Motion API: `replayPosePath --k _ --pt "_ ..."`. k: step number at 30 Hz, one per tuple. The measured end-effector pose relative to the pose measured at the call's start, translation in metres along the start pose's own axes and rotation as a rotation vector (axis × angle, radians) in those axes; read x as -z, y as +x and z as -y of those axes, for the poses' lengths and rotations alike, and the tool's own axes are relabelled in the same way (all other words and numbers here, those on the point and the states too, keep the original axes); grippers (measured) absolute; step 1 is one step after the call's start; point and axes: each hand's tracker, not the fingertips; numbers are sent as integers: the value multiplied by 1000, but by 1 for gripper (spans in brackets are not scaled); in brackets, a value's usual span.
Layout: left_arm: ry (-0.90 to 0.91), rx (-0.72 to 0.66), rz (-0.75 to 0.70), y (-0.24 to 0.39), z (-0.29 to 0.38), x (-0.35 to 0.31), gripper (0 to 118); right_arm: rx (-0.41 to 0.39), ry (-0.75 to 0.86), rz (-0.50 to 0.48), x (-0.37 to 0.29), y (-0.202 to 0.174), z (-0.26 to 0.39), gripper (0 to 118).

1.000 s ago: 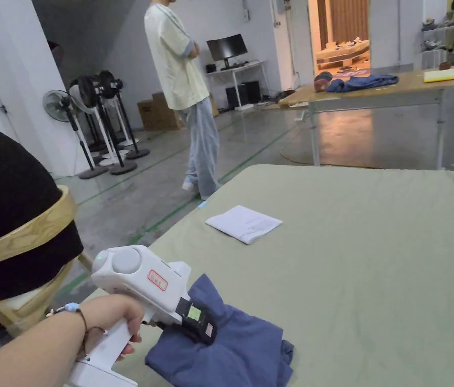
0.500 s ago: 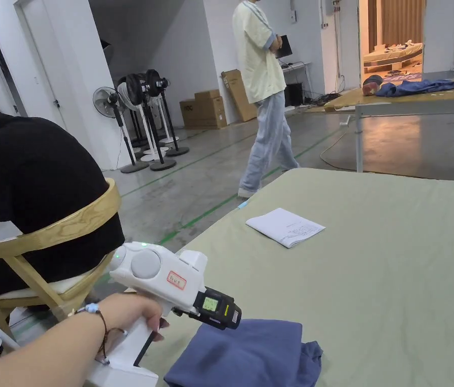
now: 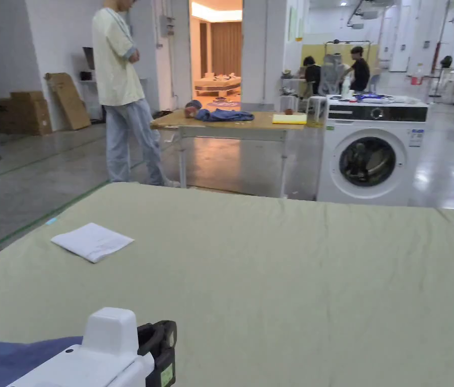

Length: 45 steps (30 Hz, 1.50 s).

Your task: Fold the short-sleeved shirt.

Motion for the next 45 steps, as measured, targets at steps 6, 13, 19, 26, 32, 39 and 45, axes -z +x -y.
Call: replayPosePath --k 6,13,19,26,32,39,45 --pt "202 -24 60 101 -19 -17 0 -129 266 97 -69 -10 -21 0" --pt "420 99 -52 153 -13 -47 0 -332 751 303 -106 -24 0 0" --pt "448 181 -87 159 14 -54 0 -344 846 450 -93 -25 25 0" --pt "417 170 -108 153 19 -59 0 -328 830 485 -91 -20 24 0" --pt "387 168 -116 153 13 -55 92 -328 827 484 -91 -21 23 65" --pt "412 185 -107 154 11 -56 108 -341 805 513 -86 -24 21 118" --pt "424 209 -78 156 6 -59 108 -340 789 493 -83 -26 16 118"
